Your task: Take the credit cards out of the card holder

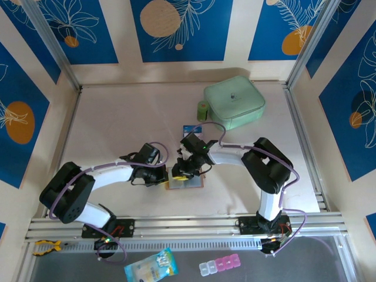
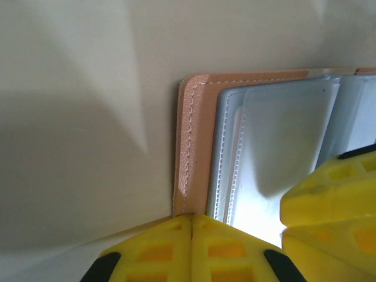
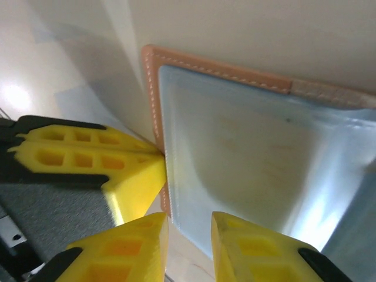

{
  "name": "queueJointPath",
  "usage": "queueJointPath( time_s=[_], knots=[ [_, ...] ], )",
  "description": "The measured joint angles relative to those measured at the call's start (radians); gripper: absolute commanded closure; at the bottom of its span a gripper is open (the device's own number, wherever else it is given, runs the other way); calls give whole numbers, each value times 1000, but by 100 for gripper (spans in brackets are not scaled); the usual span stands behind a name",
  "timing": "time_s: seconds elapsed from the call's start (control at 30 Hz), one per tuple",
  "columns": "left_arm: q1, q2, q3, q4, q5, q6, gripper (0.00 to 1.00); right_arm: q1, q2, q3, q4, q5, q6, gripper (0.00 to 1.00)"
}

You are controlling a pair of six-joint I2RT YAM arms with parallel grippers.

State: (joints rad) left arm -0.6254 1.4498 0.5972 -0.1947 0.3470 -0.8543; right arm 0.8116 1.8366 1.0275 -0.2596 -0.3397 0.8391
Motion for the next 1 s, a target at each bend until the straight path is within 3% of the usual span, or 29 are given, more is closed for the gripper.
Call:
queueJointPath(
  time_s=[0.5,1.0],
  knots=[
    [0,0,0,-1,0,0,97,-20,-21,-19,-43,50,-20,75],
    [2,-27,8,-63,-33,0,96,-98,-34,-135,100,-91,-35,77]
  ],
)
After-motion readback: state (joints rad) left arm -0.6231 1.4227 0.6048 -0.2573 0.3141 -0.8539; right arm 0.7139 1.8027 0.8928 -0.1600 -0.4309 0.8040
